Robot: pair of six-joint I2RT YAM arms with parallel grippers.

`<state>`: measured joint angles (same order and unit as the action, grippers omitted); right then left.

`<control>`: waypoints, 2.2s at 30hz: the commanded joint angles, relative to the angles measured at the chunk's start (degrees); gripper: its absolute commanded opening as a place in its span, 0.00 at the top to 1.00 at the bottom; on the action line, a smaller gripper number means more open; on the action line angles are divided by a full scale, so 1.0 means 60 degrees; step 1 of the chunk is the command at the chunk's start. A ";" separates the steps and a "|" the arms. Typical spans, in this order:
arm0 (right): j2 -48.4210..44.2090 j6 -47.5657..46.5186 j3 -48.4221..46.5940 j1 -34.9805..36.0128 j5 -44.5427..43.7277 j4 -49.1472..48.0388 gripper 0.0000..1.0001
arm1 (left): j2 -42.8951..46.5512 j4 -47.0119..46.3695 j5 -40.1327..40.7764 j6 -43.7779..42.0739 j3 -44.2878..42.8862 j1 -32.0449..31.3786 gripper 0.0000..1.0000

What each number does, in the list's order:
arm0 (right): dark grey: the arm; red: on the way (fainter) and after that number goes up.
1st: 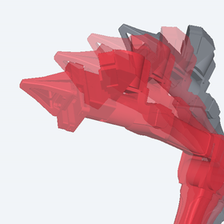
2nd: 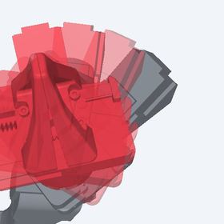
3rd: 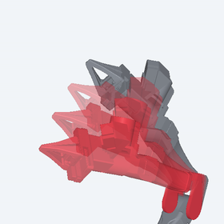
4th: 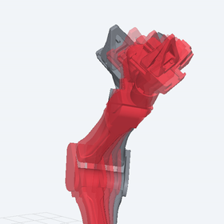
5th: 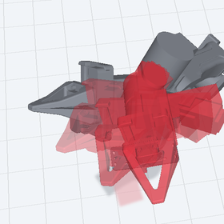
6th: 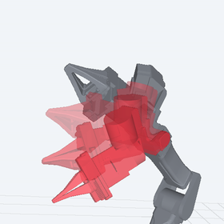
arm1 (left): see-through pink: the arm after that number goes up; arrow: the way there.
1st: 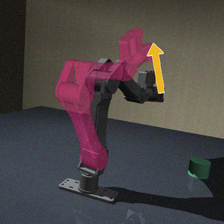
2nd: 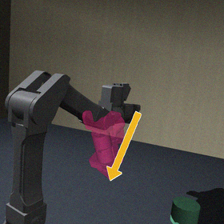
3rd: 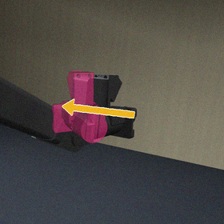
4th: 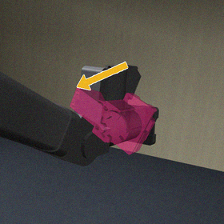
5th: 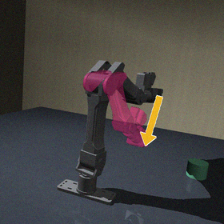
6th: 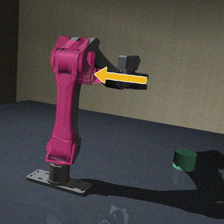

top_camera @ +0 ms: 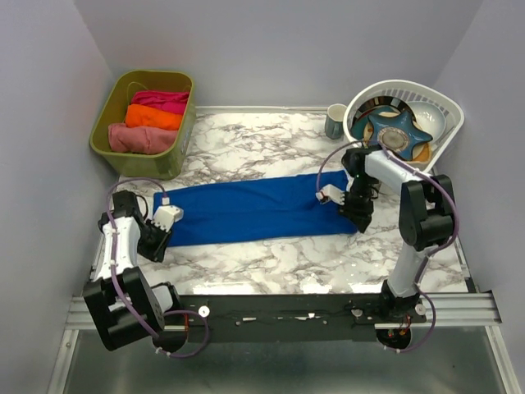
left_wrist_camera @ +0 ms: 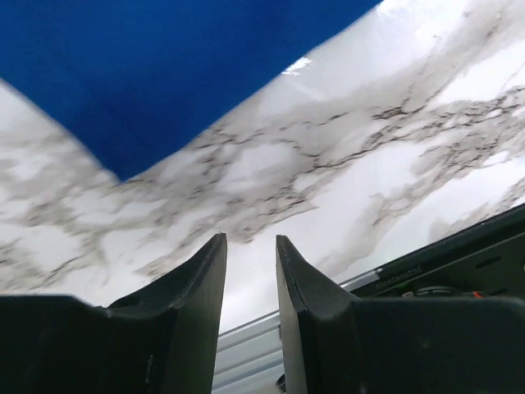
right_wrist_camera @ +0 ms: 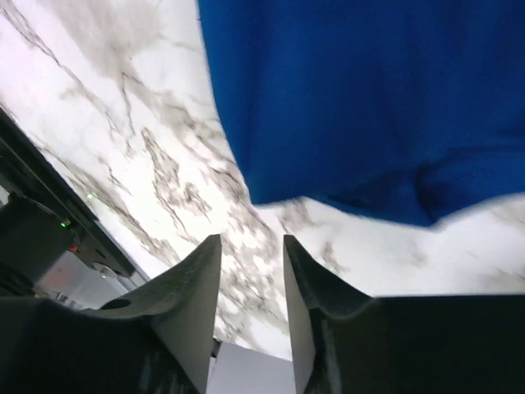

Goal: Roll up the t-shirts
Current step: Fold the T-shirt at the center of the board.

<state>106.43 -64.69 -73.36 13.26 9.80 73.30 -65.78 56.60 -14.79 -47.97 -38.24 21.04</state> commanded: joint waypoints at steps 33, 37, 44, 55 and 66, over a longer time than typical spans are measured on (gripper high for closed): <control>0.2124 0.2065 -0.5365 0.1394 0.3186 0.0791 0.48 | -0.4198 -0.4189 -0.2443 0.5287 -0.3134 0.0683 0.43; 0.2183 0.2109 -0.5439 0.1453 0.3157 0.0865 0.48 | -0.4257 -0.4116 -0.2399 0.4685 -0.2958 0.0669 0.44; 0.2329 0.2255 -0.5541 0.1570 0.3112 0.0909 0.48 | -0.4520 -0.3999 -0.2531 0.4493 -0.2768 0.0669 0.54; 0.2345 0.2139 -0.5323 0.1643 0.2981 0.0836 0.48 | -0.3628 -0.1631 -0.2823 0.2827 -0.3278 0.0713 0.98; 0.2549 0.1655 -0.5071 0.1658 0.2585 0.0440 0.48 | -0.3129 0.3178 -0.1564 -0.1629 -0.3441 0.0713 0.69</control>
<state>119.98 -53.28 -101.65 22.83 26.22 76.05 -86.08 64.36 -28.10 -46.98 -59.11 25.02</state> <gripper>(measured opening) 0.517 0.203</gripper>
